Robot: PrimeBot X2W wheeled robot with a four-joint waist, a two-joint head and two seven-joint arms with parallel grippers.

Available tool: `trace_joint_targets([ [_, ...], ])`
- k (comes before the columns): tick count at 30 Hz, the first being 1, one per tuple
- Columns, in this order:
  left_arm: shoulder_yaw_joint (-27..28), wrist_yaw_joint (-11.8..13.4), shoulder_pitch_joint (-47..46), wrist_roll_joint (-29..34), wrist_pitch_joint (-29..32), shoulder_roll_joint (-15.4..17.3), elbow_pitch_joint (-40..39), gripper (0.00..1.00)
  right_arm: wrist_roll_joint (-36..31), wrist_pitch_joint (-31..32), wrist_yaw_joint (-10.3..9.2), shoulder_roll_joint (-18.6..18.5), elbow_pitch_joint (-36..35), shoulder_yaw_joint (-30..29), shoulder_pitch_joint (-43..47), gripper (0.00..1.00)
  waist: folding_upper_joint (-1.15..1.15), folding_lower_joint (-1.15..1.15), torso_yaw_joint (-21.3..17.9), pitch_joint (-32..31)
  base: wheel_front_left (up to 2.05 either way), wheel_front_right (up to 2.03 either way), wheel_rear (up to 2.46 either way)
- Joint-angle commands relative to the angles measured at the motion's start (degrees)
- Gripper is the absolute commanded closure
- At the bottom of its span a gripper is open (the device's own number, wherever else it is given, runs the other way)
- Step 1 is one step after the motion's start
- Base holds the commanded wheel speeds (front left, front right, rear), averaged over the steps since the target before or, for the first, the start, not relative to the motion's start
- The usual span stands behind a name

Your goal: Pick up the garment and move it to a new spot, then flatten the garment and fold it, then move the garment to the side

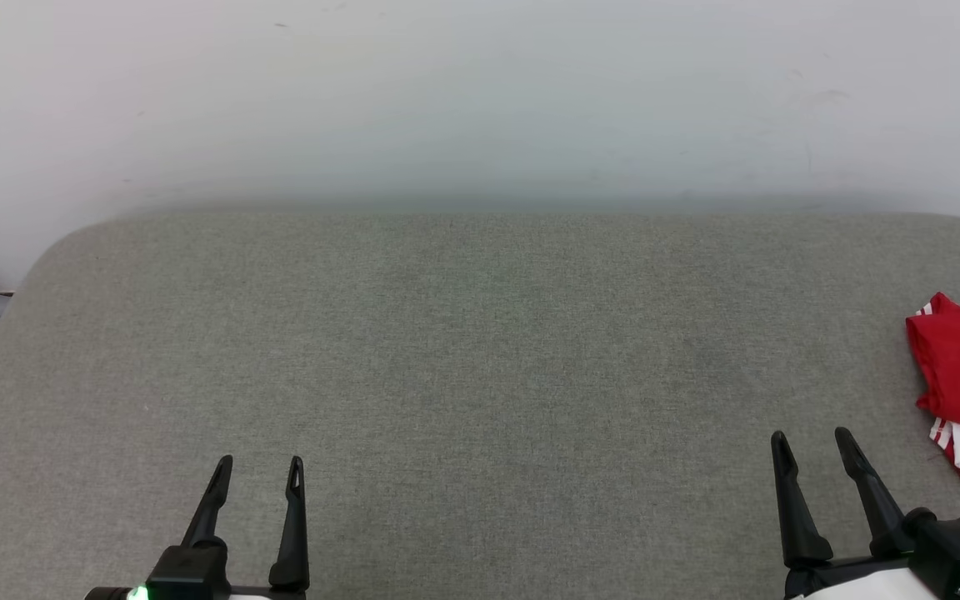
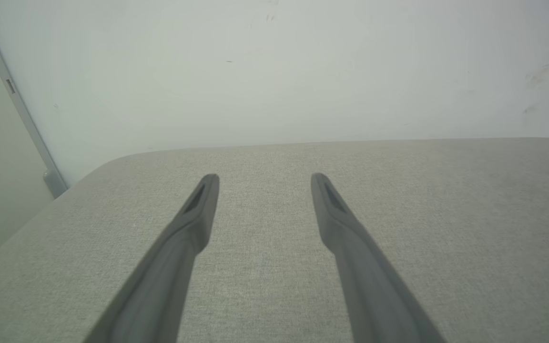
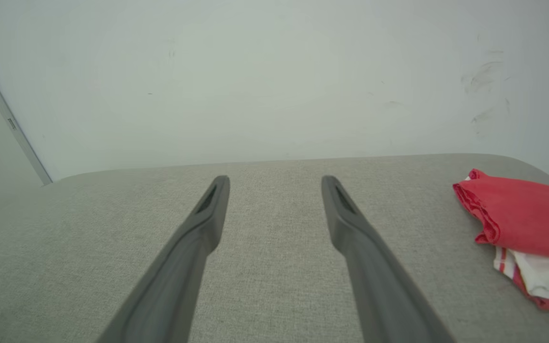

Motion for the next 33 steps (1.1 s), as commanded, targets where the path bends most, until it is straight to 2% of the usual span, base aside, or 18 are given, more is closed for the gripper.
trace_joint_targets([
  [1,0.2,-0.2,0.5,-0.3,-0.1,-0.2,0.0,0.0,0.2,-0.1,-0.07,0.4,-0.3,-0.1,0.9,0.0,0.0,0.0,0.0,0.0,0.0,0.0,0.0],
  [7,0.5,-0.8,0.3,-0.3,-0.1,-0.5,0.3,0.0,0.3,-0.1,-0.07,0.5,-0.4,0.1,0.9,0.0,0.0,0.0,-0.1,0.1,0.0,0.0,0.0],
  [8,0.5,-0.7,0.1,-0.3,0.0,-0.3,0.3,1.0,0.1,0.0,0.0,0.2,-0.1,0.1,0.4,1.0,0.0,0.0,-0.1,0.1,0.0,0.0,0.0],
  [12,0.3,-0.7,0.7,-0.6,0.3,-0.3,2.6,1.0,0.3,0.1,0.01,0.2,2.0,0.2,1.0,1.0,0.0,0.0,-0.1,0.1,0.0,0.0,0.0],
  [33,2.6,-2.8,-3.6,-24.5,5.9,-0.6,5.5,1.0,23.4,4.7,0.0,-0.9,4.3,-0.1,-2.7,1.0,0.0,0.0,-0.4,0.3,0.0,0.0,0.0],
])
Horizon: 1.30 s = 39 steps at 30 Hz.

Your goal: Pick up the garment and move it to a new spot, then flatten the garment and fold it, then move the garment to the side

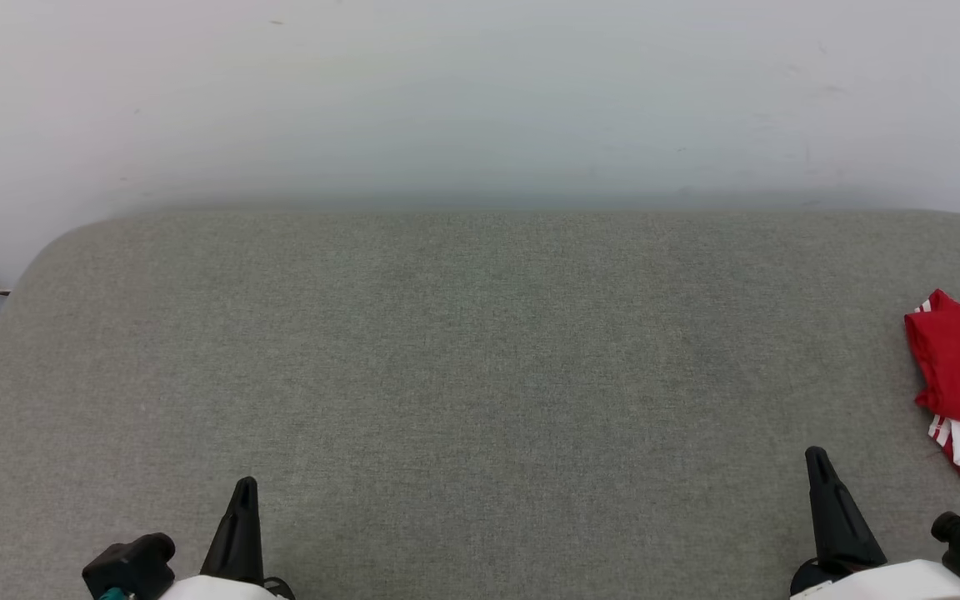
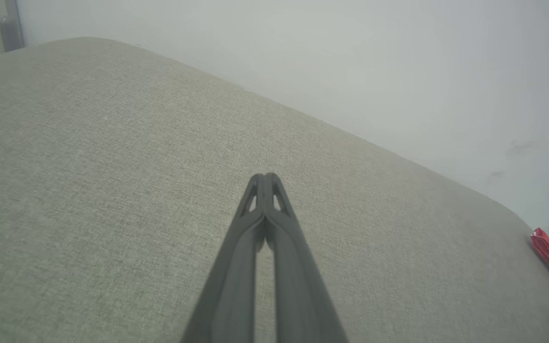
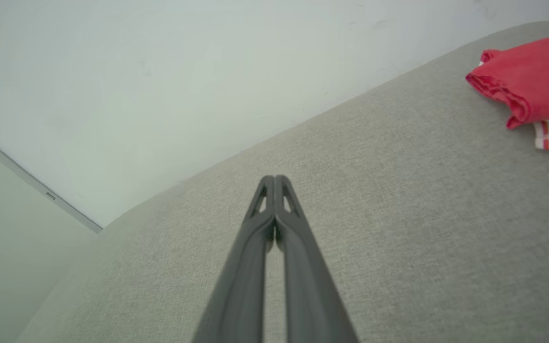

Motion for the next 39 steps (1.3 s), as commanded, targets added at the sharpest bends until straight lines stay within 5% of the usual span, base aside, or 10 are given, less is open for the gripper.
trace_joint_targets([
  [1,0.4,-0.4,-1.7,-2.2,0.4,0.0,-0.5,1.0,2.1,0.4,0.0,-0.6,-0.5,-0.1,-1.8,1.0,0.0,0.0,0.0,0.0,0.0,0.0,0.0],
  [39,3.5,-3.1,-7.2,-32.9,7.8,-0.5,3.3,1.0,31.0,7.3,-0.02,-1.0,2.6,-1.6,-6.6,1.0,0.0,0.0,-0.4,0.3,0.0,0.0,0.0],
])
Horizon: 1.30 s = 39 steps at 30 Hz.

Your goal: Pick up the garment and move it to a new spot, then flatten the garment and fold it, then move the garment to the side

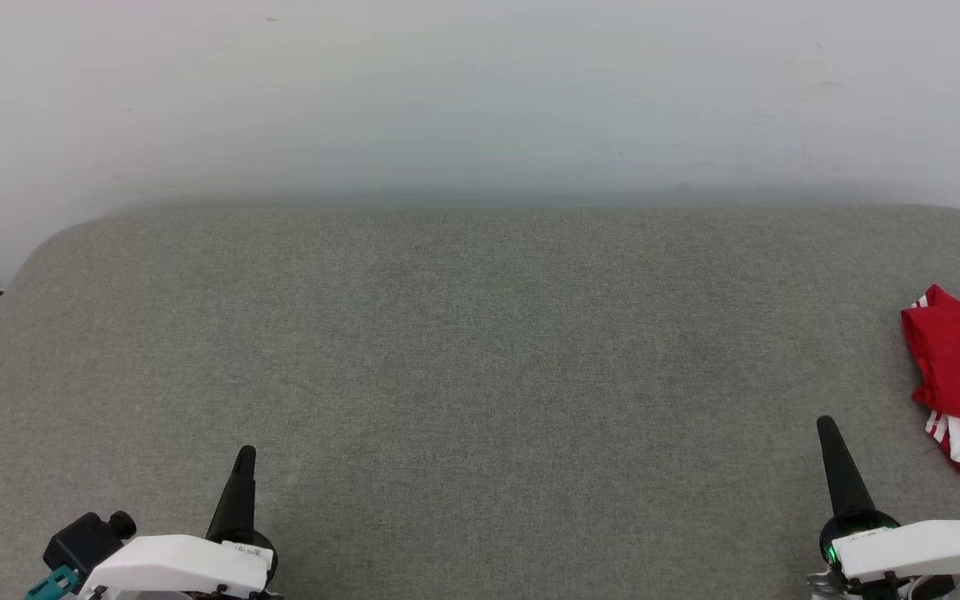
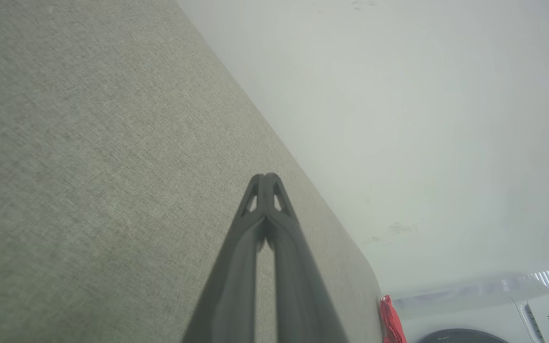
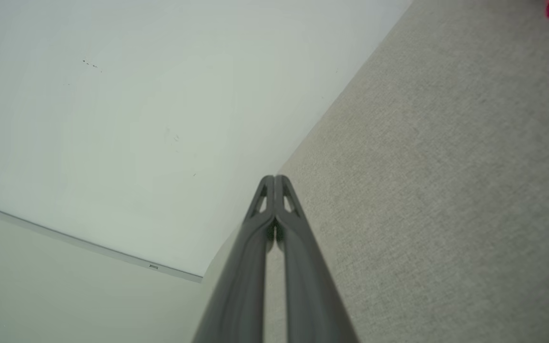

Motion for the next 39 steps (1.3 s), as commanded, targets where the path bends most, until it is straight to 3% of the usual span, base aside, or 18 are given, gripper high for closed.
trace_joint_targets([
  [1,0.4,-0.4,-1.6,-1.8,0.4,0.1,-0.3,1.0,1.8,0.4,-0.01,-0.5,-0.2,-0.2,-1.4,1.0,0.0,0.0,0.0,0.0,0.0,0.0,0.0],
  [39,2.6,-2.2,-5.2,-22.6,5.5,-0.3,2.4,1.0,20.8,5.7,-0.02,-0.2,2.0,-1.9,-4.7,1.0,0.0,0.0,-0.4,0.3,0.0,0.0,0.0],
])
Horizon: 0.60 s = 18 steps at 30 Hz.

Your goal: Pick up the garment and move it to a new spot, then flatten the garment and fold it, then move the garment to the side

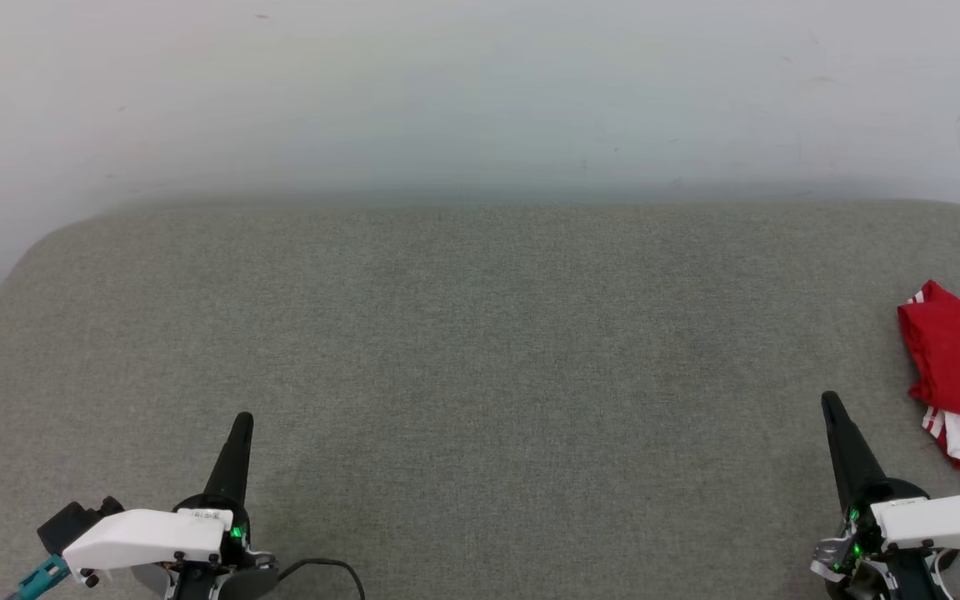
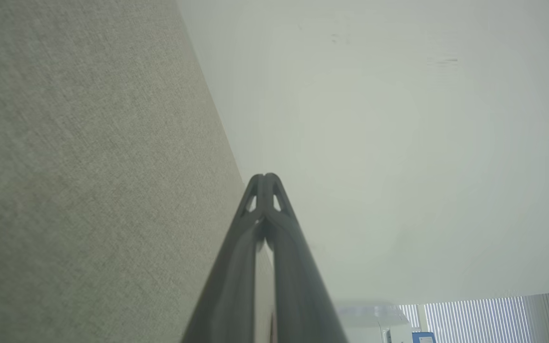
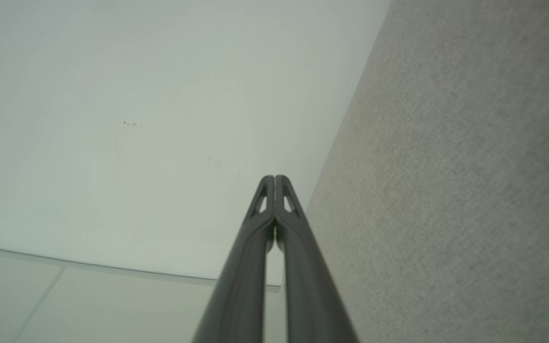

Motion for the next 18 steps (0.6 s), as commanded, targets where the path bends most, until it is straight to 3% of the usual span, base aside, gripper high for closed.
trace_joint_targets([
  [1,0.2,-0.3,-1.0,-1.1,0.4,0.0,0.0,1.0,1.1,0.3,-0.01,-0.2,-0.1,-0.2,-1.2,1.0,0.0,0.0,0.0,0.0,0.0,0.0,0.0],
  [18,1.1,-1.0,-2.4,-8.7,2.3,-0.2,1.0,1.0,7.9,2.4,-0.01,0.1,0.8,-0.9,-2.4,1.0,0.0,0.0,-0.2,0.2,0.0,0.0,0.0],
])
